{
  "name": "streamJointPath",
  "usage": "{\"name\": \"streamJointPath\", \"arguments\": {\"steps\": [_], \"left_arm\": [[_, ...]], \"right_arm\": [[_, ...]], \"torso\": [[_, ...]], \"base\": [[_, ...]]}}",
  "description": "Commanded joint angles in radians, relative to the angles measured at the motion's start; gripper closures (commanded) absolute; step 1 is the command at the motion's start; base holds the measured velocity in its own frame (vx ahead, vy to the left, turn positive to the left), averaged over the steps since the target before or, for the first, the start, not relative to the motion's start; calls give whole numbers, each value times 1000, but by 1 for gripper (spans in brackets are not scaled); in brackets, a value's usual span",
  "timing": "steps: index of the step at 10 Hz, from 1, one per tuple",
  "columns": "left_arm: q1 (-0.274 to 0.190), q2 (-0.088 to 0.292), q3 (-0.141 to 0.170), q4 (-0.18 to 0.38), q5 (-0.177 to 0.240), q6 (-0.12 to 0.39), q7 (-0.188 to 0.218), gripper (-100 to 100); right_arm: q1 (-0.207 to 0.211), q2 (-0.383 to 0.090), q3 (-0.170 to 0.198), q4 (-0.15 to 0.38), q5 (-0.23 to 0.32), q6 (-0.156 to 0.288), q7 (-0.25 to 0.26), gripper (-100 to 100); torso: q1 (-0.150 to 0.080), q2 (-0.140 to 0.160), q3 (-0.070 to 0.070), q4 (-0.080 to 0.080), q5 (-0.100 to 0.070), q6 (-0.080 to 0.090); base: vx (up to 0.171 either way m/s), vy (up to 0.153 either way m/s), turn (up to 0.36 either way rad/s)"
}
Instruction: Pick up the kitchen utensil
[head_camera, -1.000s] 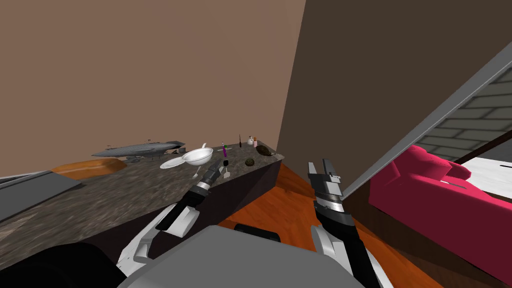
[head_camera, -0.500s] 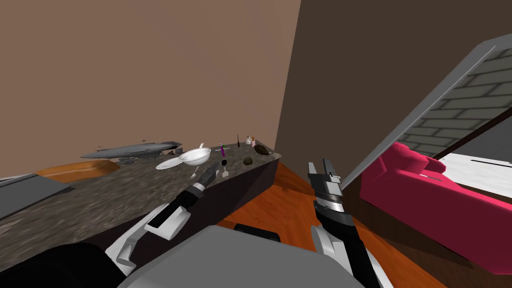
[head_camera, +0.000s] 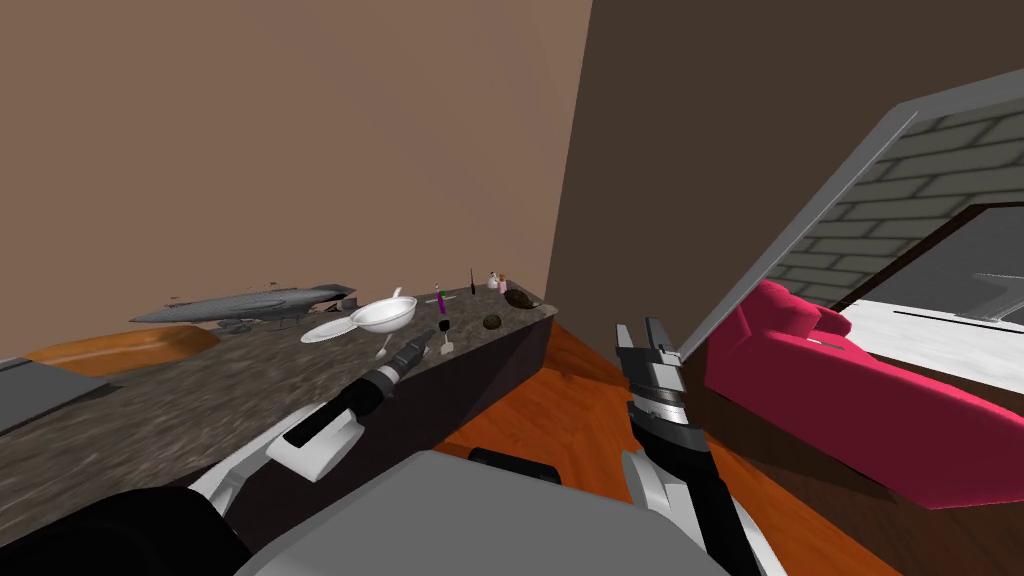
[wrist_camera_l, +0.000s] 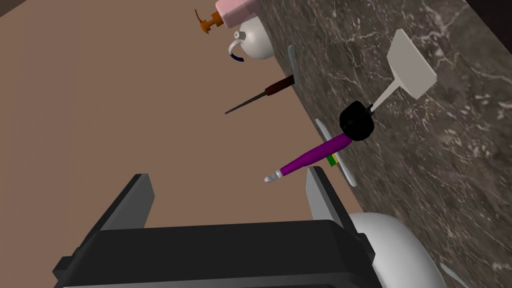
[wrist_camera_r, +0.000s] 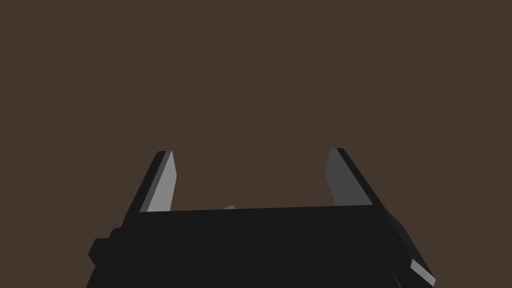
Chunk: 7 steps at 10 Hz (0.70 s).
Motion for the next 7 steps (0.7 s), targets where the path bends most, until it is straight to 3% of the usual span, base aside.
{"name": "streamJointPath", "arguments": {"steps": [1,2,3,4,6,7], "left_arm": [[17,50,12,9,25,48,-18,-100],[17,53,12,9,25,48,-18,-100],[29,92,22,16,49,90,-31,-100],[29,95,22,16,49,90,-31,-100],[50,163,39,28,97,161,-56,-100],[50,175,39,28,97,178,-56,-100]], "right_arm": [[0,0,0,0,0,0,0,0],[0,0,0,0,0,0,0,0],[0,0,0,0,0,0,0,0],[0,0,0,0,0,0,0,0],[0,0,0,0,0,0,0,0],[0,0,0,0,0,0,0,0]], "torso": [[0,0,0,0,0,0],[0,0,0,0,0,0],[0,-1,0,0,0,0],[0,-1,-1,0,0,0],[0,-2,-1,0,0,0],[1,-2,-1,-1,0,0]], "base": [[-12,-9,-87],[-8,-5,-40],[-2,-6,-96],[1,-1,-44],[13,-2,-123],[19,3,-43]]}}
